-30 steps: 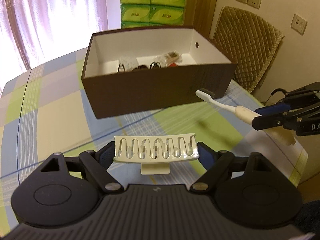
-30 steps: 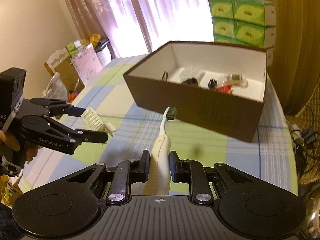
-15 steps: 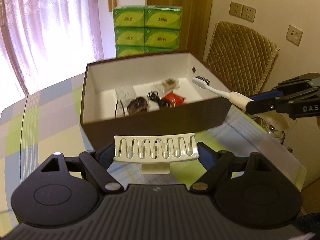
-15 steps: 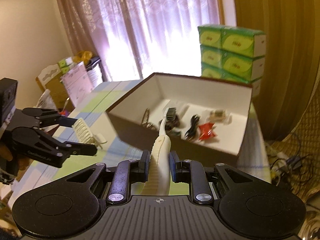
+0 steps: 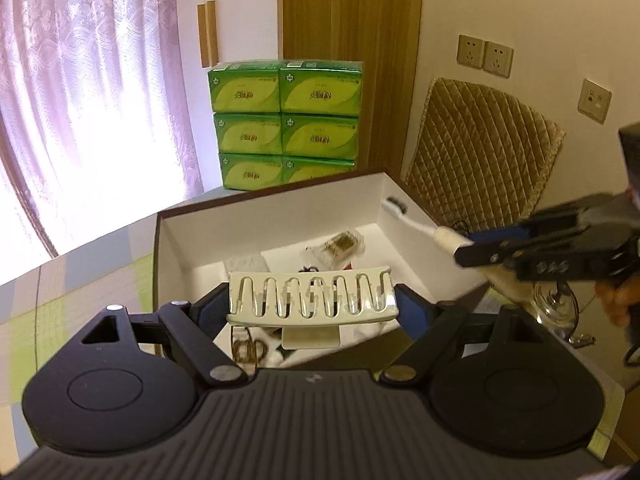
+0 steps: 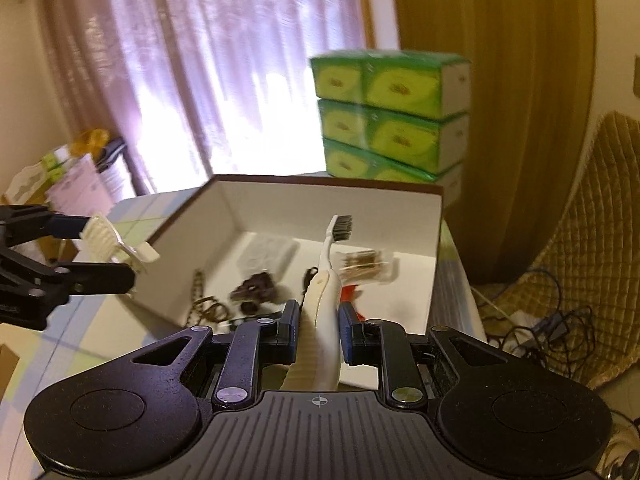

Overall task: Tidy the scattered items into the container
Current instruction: 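Lift and carry the white holder and toothbrush with both tools over the box, then open both tools to drop the holder and toothbrush into the box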

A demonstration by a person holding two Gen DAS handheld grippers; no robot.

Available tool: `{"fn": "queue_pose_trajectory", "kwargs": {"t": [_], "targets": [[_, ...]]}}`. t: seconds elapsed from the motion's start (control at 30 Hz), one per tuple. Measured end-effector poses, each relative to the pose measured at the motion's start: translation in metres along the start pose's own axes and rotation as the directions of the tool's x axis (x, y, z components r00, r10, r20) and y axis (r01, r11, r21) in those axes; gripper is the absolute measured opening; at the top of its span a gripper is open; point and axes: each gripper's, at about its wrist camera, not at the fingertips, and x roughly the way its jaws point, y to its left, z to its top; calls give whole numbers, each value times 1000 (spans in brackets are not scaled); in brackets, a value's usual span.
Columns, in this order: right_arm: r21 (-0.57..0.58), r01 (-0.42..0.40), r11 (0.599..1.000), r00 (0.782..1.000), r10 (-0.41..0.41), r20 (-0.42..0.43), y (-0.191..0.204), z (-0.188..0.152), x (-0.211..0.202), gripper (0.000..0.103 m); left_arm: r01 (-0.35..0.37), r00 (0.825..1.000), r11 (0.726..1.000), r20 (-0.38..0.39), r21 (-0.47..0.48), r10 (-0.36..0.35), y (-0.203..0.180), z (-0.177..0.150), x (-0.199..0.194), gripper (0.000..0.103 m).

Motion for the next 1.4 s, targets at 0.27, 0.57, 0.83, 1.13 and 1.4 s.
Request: {"fn": "queue_pose_trajectory", "kwargs": {"t": [0.27,0.57,0.83,1.13,1.4], "targets": [[35,89,995,993,-86,-76,-15,6,48,23,19,999,999,-35,-30,-20,5,17,41,82],[-39,156,987,973,-161,-164,-18,1,90,3,24,995,998,-99,-61,-30,19,17,81,82],[-47,133,990,974,-139,-177,-23,-1,99,3,36,989,997,-144,-66,-45,23,9,99,82],[-49,98,994,977,-106,-184,-23,0,99,3,51,978,997,-198,-64,-63,17,4,118,82],[-65,74,995,978,-85,-191,-22,-3,99,3,53,958,995,-277,-82,-74,9,0,140,82]]}}
